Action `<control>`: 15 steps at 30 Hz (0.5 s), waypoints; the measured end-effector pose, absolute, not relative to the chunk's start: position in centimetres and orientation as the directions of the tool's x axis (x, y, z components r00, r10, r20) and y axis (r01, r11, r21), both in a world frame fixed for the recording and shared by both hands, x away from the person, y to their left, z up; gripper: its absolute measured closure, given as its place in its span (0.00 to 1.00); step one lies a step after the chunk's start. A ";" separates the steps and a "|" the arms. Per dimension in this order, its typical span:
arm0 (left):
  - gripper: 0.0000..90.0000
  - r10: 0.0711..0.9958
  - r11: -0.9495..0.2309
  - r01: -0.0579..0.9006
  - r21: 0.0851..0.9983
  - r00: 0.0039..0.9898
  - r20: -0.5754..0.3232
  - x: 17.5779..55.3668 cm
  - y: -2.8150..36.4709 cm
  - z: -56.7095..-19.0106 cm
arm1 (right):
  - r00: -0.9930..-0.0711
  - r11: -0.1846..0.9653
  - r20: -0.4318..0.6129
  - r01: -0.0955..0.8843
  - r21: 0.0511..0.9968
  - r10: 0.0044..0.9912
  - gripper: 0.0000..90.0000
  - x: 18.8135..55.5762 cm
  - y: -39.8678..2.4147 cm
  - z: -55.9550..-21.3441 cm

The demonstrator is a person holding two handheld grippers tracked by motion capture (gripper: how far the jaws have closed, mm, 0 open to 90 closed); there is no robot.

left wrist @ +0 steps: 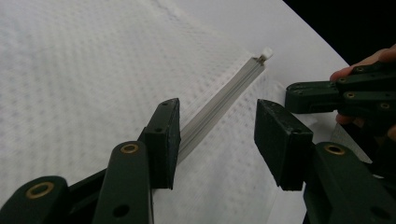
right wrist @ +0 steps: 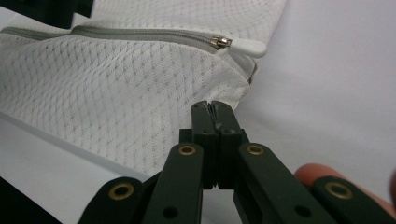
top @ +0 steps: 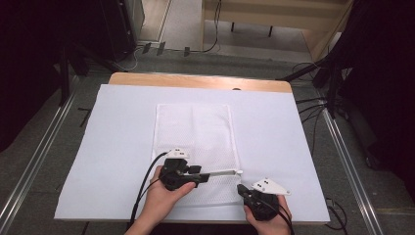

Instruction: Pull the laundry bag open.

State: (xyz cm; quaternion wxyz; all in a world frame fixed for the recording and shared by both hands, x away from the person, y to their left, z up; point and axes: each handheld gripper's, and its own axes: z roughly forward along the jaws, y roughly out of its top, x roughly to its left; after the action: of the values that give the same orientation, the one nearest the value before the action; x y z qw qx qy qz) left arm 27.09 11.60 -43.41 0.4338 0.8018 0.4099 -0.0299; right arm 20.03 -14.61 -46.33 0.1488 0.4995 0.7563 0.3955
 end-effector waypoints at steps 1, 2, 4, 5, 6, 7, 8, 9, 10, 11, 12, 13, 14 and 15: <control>0.56 0.629 -0.299 0.679 0.671 0.669 -0.396 27.3 11.0 -43.4 | -0.456 0.187 0.169 0.636 0.749 0.874 1.00 20.0 -14.6 -46.3; 0.56 0.627 -0.302 0.682 0.666 0.668 -0.400 27.6 10.1 -43.4 | -0.458 0.186 0.170 0.635 0.750 0.873 1.00 20.0 -14.6 -46.3; 0.56 0.627 -0.303 0.683 0.664 0.668 -0.401 27.9 9.1 -43.4 | -0.460 0.185 0.171 0.631 0.753 0.871 1.00 19.9 -14.6 -46.4; 0.56 0.627 -0.305 0.684 0.663 0.668 -0.401 28.0 8.6 -43.4 | -0.463 0.186 0.170 0.629 0.755 0.870 1.00 19.9 -14.5 -46.4; 0.56 0.623 -0.312 0.683 0.660 0.672 -0.401 28.2 7.9 -43.4 | -0.464 0.186 0.170 0.627 0.756 0.869 1.00 19.9 -14.5 -46.4; 0.55 0.621 -0.323 0.679 0.659 0.678 -0.394 28.3 7.1 -43.4 | -0.467 0.189 0.168 0.624 0.759 0.868 1.00 19.9 -14.5 -46.3; 0.54 0.625 -0.328 0.678 0.658 0.678 -0.386 28.4 6.4 -43.4 | -0.471 0.190 0.167 0.618 0.763 0.866 1.00 19.9 -14.4 -46.3; 0.53 0.628 -0.335 0.676 0.656 0.679 -0.379 28.5 5.9 -43.4 | -0.474 0.192 0.166 0.617 0.764 0.865 1.00 19.9 -14.4 -46.2; 0.52 0.635 -0.339 0.677 0.653 0.677 -0.373 28.6 5.2 -43.4 | -0.474 0.193 0.164 0.616 0.764 0.865 1.00 19.8 -14.4 -46.2; 0.51 0.636 -0.345 0.678 0.650 0.678 -0.369 28.8 4.6 -43.4 | -0.478 0.194 0.163 0.611 0.767 0.863 1.00 19.8 -14.3 -46.2; 0.50 0.638 -0.343 0.680 0.648 0.675 -0.370 28.9 4.1 -43.4 | -0.480 0.195 0.164 0.612 0.767 0.862 1.00 19.8 -14.3 -46.2; 0.49 0.643 -0.343 0.681 0.646 0.672 -0.367 28.9 3.5 -43.4 | -0.483 0.196 0.165 0.611 0.767 0.860 1.00 19.8 -14.3 -46.2; 0.48 0.651 -0.349 0.683 0.642 0.669 -0.357 29.0 3.0 -43.4 | -0.485 0.198 0.163 0.610 0.767 0.859 1.00 19.8 -14.3 -46.2; 0.46 0.656 -0.354 0.682 0.640 0.669 -0.350 29.0 2.7 -43.4 | -0.484 0.197 0.163 0.609 0.769 0.859 1.00 19.8 -14.3 -46.2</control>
State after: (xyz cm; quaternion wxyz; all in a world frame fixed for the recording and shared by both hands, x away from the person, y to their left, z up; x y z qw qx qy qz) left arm 29.03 2.68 -43.41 0.3971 0.8225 0.4068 -0.0161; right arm 19.79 -14.35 -46.19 0.1534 0.4841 0.7583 0.4089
